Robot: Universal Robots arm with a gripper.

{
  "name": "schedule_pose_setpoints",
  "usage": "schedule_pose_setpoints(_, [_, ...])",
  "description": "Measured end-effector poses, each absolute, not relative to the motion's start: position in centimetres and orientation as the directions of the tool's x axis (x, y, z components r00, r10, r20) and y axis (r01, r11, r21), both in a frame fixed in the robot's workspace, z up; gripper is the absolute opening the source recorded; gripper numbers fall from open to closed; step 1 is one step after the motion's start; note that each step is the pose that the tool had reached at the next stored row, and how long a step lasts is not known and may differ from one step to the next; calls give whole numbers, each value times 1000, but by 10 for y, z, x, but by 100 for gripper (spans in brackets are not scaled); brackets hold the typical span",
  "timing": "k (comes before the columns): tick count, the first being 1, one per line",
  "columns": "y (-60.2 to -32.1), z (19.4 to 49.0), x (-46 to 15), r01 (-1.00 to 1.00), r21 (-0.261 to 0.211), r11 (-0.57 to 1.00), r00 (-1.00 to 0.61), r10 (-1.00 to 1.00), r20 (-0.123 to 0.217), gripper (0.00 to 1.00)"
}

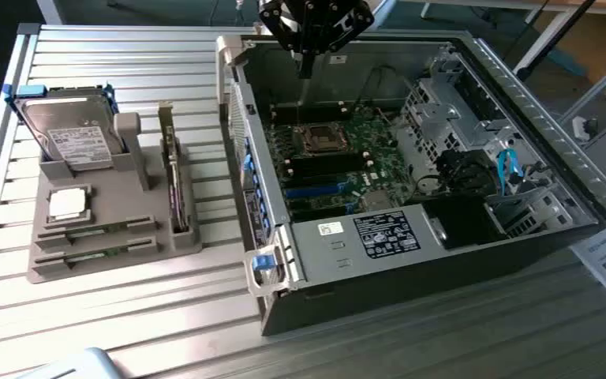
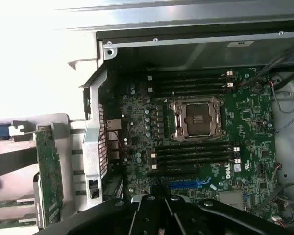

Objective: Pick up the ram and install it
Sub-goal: 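Reach for the ram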

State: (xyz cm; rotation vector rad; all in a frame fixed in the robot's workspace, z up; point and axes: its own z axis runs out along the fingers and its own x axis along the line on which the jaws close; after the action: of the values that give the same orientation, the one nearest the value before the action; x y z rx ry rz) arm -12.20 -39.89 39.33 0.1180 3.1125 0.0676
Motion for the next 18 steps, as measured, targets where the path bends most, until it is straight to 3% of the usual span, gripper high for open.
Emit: schedule_pose_setpoints(18, [-399, 393, -125, 75, 44, 996, -997, 76, -24, 10])
